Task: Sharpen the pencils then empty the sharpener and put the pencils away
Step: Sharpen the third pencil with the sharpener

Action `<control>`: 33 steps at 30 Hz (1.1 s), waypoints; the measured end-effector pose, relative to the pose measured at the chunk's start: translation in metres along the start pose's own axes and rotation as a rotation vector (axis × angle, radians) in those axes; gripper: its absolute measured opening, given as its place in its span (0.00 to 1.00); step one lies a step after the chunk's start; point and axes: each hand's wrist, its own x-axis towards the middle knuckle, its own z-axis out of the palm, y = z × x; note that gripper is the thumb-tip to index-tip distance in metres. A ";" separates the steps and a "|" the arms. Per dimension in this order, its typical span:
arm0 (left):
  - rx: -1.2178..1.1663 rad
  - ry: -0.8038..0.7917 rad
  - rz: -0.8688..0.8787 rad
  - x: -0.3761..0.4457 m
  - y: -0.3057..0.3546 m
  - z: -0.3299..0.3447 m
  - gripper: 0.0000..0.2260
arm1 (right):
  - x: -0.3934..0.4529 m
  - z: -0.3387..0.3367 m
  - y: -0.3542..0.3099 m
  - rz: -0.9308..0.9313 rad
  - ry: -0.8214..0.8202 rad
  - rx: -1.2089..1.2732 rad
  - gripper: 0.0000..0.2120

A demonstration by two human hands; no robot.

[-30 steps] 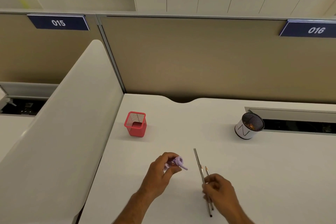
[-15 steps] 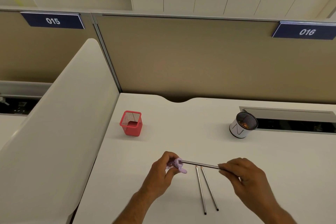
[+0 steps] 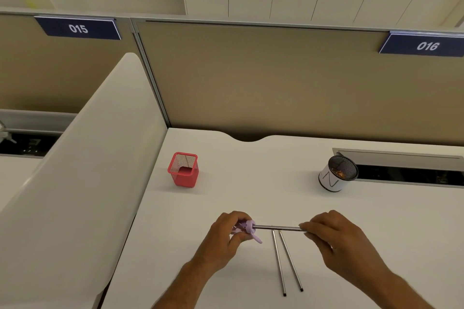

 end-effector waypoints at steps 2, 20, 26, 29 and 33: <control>-0.002 -0.008 0.005 0.000 0.002 -0.001 0.09 | 0.000 0.001 0.002 -0.028 0.017 -0.012 0.13; 0.046 -0.034 0.110 -0.009 0.022 -0.011 0.13 | -0.005 -0.012 0.006 -0.250 -0.002 -0.240 0.12; 0.110 -0.083 0.174 -0.008 0.025 -0.011 0.10 | -0.008 -0.015 0.001 -0.116 -0.077 -0.162 0.17; 0.123 -0.102 0.170 -0.007 0.026 -0.010 0.11 | -0.011 -0.012 -0.001 -0.147 -0.049 -0.157 0.11; 0.126 -0.110 0.157 -0.006 0.026 -0.012 0.10 | -0.011 -0.007 0.001 -0.303 0.032 -0.226 0.09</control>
